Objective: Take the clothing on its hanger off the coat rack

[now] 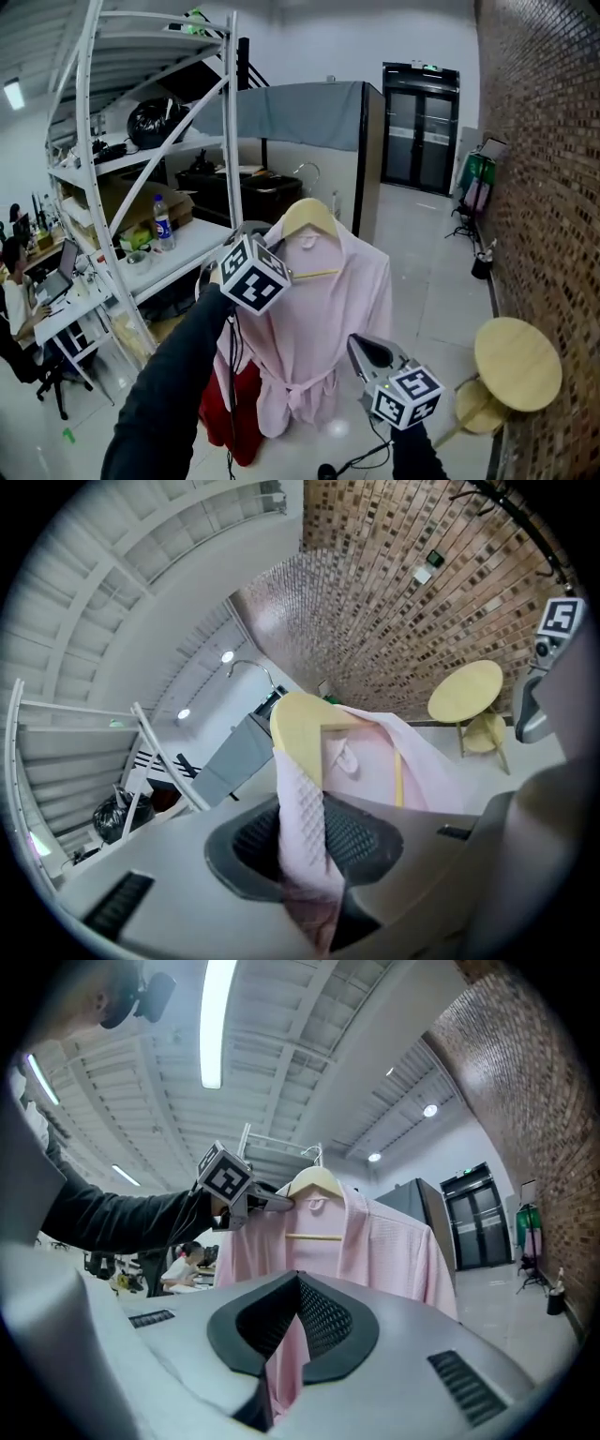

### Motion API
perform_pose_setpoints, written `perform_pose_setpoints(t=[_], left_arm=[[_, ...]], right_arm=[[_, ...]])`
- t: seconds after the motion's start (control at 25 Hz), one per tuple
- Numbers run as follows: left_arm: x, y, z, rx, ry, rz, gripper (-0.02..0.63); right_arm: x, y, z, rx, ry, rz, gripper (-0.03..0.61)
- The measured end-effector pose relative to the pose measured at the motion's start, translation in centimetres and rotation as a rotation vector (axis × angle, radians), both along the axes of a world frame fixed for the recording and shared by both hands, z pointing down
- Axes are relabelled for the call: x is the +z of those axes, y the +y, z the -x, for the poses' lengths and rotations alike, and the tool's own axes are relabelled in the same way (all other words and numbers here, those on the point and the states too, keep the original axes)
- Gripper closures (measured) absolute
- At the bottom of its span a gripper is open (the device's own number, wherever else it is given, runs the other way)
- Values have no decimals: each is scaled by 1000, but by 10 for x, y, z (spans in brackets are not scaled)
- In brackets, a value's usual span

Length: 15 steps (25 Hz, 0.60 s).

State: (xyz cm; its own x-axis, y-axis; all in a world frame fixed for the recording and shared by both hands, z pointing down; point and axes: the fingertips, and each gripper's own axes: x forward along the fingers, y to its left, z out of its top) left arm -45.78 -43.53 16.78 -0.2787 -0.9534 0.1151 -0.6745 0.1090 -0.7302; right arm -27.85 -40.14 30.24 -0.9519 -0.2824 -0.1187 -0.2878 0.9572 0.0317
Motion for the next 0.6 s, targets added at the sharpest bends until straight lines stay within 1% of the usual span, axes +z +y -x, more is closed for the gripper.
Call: perform_pose_setpoints(t=[0.2, 0.4, 0.52, 0.6], left_arm=[[-55, -63, 72, -116, -26, -40, 494], [-108, -116, 154, -284, -49, -73, 493], [-126, -136, 199, -376, -62, -87, 494], [-130, -146, 225, -425, -64, -90, 492]], right_arm=[[-21, -85, 62, -98, -42, -7, 600], [-32, -161, 106, -188, -40, -11, 600], [-23, -201, 127, -221, -27, 9, 600], [-16, -221, 138, -235, -16, 30, 600]])
